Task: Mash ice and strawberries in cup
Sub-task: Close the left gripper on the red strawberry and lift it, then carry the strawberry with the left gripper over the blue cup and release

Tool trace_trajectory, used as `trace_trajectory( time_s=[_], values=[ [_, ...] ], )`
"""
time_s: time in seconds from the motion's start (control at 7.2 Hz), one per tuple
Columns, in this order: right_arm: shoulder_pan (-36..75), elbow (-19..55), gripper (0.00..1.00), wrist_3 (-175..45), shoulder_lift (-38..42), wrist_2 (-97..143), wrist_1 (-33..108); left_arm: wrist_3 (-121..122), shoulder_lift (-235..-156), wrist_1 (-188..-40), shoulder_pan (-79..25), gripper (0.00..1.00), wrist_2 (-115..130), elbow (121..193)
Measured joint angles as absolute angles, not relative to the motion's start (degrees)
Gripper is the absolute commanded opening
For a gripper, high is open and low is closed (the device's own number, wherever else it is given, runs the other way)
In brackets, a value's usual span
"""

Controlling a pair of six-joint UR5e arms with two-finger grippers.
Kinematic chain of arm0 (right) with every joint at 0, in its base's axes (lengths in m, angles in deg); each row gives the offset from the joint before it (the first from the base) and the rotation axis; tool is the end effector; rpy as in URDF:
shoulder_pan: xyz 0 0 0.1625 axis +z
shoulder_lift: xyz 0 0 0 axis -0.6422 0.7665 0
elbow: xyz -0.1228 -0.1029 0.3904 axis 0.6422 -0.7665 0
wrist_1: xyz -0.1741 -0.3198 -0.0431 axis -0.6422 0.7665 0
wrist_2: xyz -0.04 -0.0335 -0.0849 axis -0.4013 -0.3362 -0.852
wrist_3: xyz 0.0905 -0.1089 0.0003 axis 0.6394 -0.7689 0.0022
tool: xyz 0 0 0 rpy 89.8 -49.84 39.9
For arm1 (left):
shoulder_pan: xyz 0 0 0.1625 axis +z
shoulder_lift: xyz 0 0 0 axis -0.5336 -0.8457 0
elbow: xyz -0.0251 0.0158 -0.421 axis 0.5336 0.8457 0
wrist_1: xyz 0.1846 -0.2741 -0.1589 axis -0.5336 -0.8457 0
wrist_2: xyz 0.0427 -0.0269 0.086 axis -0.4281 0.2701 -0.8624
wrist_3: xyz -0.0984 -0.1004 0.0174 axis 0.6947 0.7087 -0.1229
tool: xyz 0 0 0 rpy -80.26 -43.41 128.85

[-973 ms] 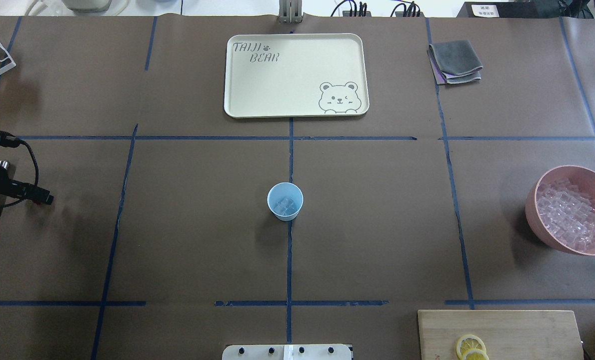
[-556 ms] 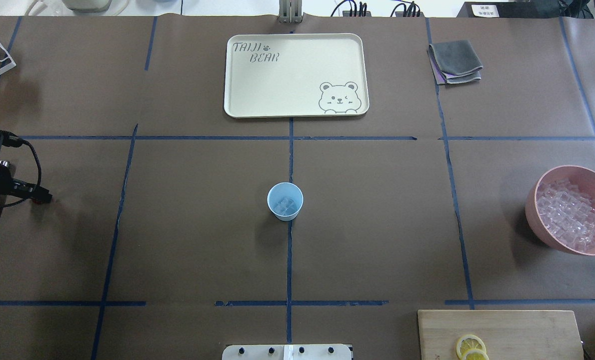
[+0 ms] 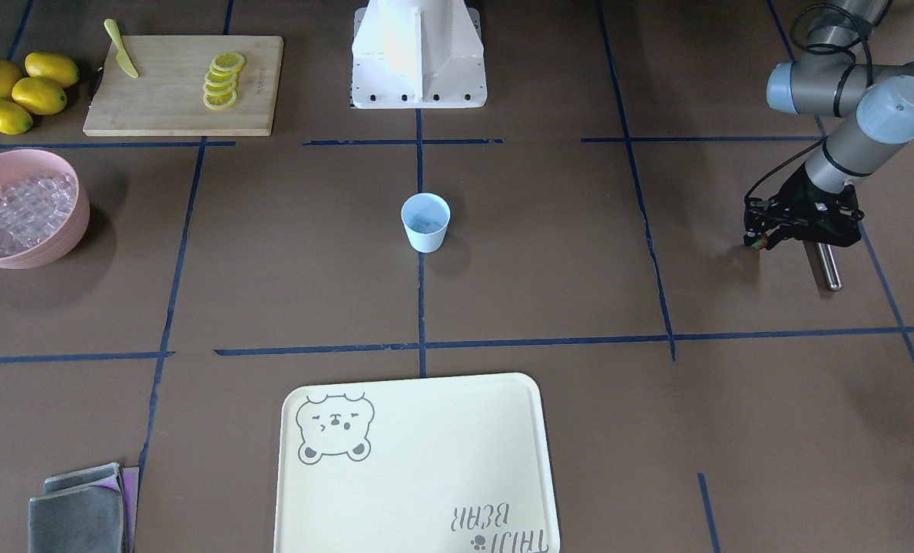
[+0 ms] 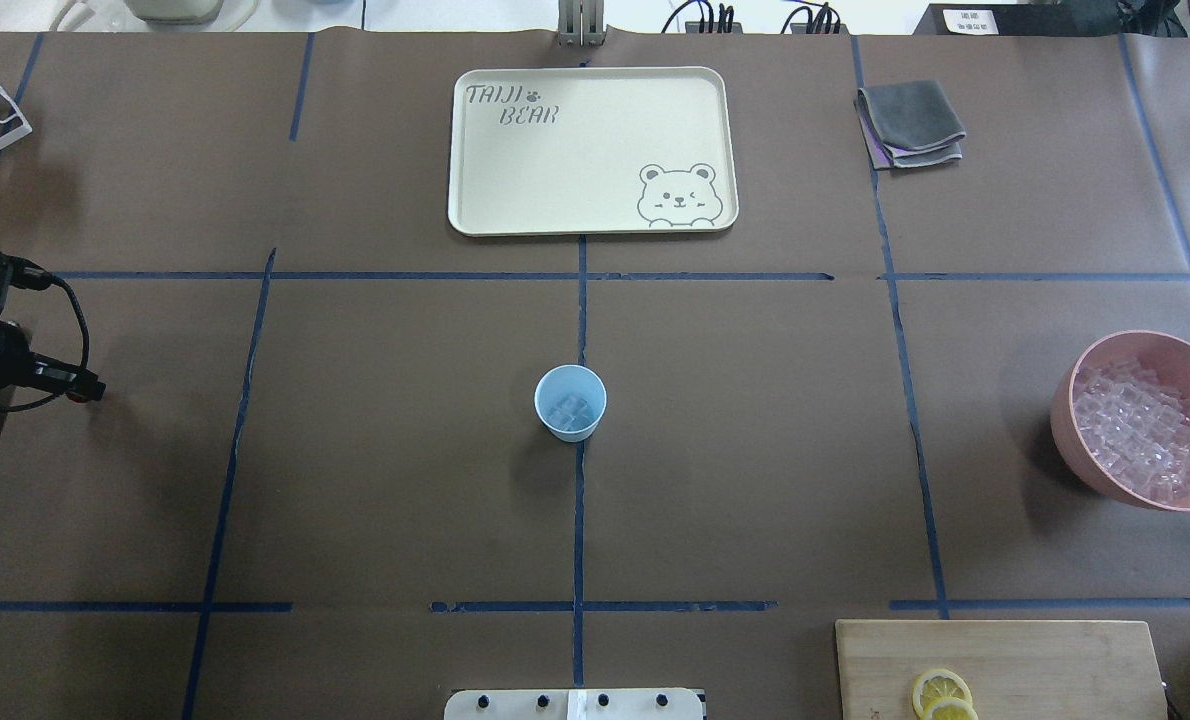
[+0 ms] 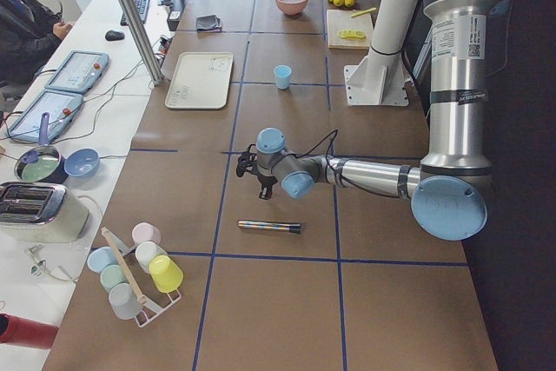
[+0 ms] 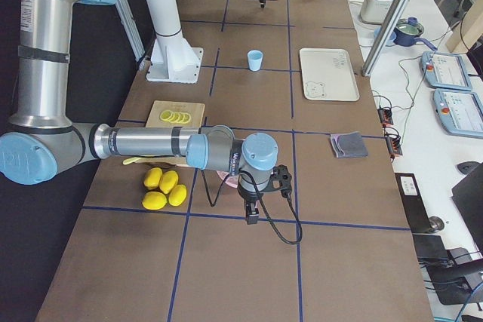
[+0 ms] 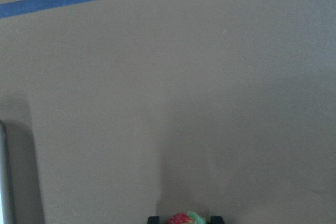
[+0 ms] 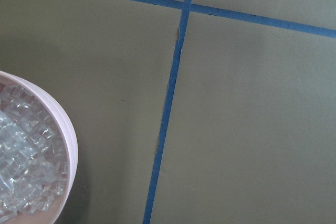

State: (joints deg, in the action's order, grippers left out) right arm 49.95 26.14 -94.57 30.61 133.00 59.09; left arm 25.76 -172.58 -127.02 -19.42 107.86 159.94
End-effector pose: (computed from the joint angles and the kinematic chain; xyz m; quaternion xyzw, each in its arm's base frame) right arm 0.0357 -0.3704 0.6751 0.0006 -0.3704 -0.0908 0.9244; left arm 0.2458 -0.4052 0.6105 0.0918 0.4077 0.0813 0.9049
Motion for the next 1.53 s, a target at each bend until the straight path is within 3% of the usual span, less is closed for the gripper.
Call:
trace_trajectory(
  time_s=[0.42,0.83,1.53],
  values=[
    [49.95,26.14,0.99,-94.50,30.60,133.07,59.09,26.14,-178.04,-116.12,-19.82,0.05,107.86,167.05],
    [49.96,26.15,0.99,-94.52,30.60,133.08,59.09,31.82,-192.82,-91.09,-18.89,0.05,107.77,175.26],
    [49.96,26.19,0.99,-94.50,30.58,133.07,59.09,56.78,-218.65,-73.74,-2.80,0.06,99.24,172.09]
  ],
)
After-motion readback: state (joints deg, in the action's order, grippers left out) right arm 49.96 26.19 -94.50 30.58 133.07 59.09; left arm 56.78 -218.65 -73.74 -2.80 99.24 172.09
